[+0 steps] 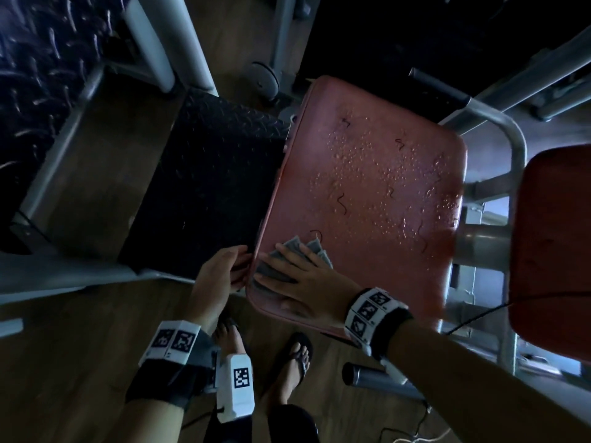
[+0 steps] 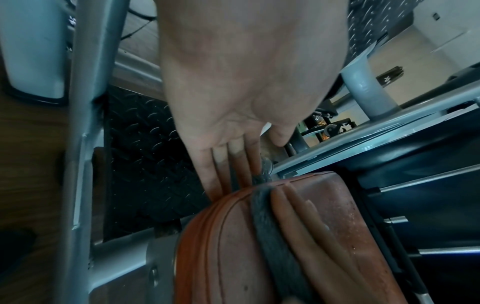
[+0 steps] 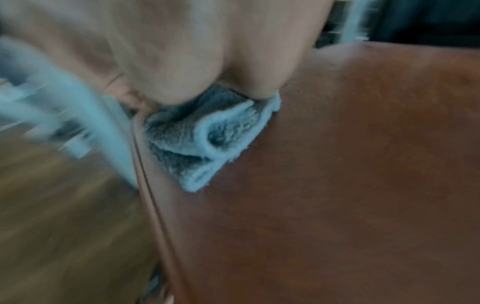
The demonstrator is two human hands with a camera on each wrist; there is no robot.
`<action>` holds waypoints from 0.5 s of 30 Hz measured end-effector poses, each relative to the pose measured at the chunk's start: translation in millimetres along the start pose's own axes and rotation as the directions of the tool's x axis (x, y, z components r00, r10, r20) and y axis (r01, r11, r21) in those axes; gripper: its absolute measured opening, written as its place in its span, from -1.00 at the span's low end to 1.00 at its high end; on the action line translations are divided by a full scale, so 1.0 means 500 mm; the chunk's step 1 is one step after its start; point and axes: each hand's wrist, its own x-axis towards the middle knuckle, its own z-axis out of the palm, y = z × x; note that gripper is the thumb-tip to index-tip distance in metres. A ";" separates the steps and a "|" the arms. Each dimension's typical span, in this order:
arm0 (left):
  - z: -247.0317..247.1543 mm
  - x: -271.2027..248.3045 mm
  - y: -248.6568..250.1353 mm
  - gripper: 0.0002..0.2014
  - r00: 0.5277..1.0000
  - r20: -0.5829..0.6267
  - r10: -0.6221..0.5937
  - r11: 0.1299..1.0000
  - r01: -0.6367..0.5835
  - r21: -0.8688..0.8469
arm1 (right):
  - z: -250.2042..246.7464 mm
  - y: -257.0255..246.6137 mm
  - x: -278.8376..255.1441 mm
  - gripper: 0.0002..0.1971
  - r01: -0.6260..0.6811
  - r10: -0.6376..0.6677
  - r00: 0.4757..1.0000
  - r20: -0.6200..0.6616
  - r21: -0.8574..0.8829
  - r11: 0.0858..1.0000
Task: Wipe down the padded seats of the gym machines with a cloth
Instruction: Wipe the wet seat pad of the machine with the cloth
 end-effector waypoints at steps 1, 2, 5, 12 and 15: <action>-0.001 0.007 0.003 -0.66 1.000 0.001 -0.015 1.000 0.015 0.007 | 0.002 -0.005 0.008 -0.40 -0.051 0.051 0.999 -0.008 0.021 0.998; 0.000 0.013 0.006 -0.66 1.000 -0.001 -0.027 0.999 0.027 0.017 | 0.003 -0.011 0.014 -0.39 -0.106 0.107 0.994 -0.020 0.052 0.993; 0.005 0.020 0.017 -0.68 1.000 0.010 -0.016 0.998 0.015 0.056 | -0.001 -0.033 0.038 -0.39 -0.286 0.299 0.952 -0.059 0.163 0.944; -0.001 0.022 -0.007 -0.58 0.996 0.061 0.069 0.966 -0.082 0.243 | -0.011 -0.108 0.066 -0.43 -0.660 0.749 0.662 -0.010 0.465 0.590; 0.014 -0.008 0.008 -0.71 0.978 0.086 0.189 0.896 -0.208 0.393 | -0.001 -0.144 0.050 -0.42 -0.763 0.854 0.521 -0.001 0.448 0.466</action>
